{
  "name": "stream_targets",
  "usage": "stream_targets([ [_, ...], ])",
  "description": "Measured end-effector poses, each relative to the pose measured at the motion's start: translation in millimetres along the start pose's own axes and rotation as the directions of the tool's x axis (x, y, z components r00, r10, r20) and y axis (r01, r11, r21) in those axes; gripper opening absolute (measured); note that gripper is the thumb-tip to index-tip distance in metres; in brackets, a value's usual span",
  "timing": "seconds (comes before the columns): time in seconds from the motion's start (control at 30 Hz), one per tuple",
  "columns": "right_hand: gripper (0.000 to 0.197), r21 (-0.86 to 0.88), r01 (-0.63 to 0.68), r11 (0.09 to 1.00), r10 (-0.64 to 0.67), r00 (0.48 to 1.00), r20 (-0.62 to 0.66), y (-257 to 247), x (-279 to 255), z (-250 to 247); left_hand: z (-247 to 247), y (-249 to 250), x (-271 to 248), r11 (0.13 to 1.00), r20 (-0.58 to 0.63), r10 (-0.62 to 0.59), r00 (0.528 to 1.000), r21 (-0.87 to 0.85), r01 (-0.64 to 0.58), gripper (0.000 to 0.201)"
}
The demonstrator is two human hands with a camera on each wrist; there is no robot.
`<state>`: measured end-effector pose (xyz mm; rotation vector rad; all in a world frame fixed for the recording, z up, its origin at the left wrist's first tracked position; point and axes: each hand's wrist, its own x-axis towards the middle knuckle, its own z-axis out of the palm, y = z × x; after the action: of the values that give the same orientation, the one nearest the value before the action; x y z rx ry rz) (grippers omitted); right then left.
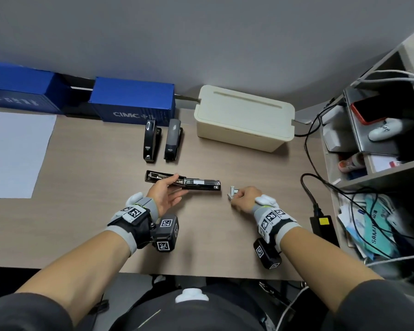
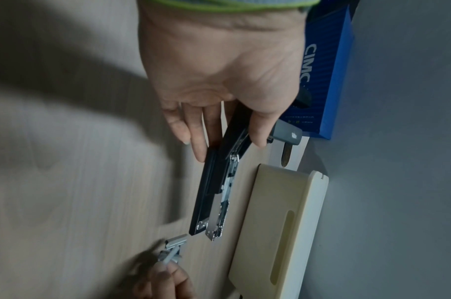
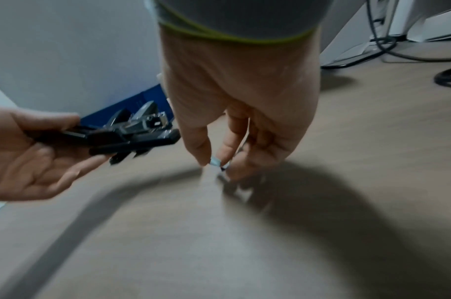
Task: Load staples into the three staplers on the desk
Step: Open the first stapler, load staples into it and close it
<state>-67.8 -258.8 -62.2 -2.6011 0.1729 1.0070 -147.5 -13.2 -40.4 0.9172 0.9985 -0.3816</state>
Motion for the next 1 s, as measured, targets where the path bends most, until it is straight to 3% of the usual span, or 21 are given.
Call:
stream_targets([
  [0.1,0.032,0.127,0.038,0.991,-0.043,0.998,0.041,12,17,-2,3,-1,2,1.0,0.011,-0.011,1.0,0.003,0.011,0.019],
  [0.4,0.003,0.434,0.083,0.897,-0.129,0.989,0.078,1,11,-19,13,-3,2,1.0,-0.006,0.001,1.0,-0.018,-0.001,0.018],
  [0.67,0.009,0.478,0.154,0.865,-0.206,0.977,0.058,-15,13,-27,16,2,4,0.999,-0.029,0.016,0.999,-0.029,-0.017,0.019],
  [0.9,0.003,0.459,0.229,0.858,-0.256,0.967,-0.005,-24,11,-28,17,5,3,0.999,-0.041,0.021,0.999,-0.023,-0.022,0.016],
  [1.0,0.014,0.5,0.21,0.84,-0.231,0.973,-0.021,-24,16,-25,12,5,5,0.999,-0.049,0.019,0.999,-0.025,-0.02,0.016],
])
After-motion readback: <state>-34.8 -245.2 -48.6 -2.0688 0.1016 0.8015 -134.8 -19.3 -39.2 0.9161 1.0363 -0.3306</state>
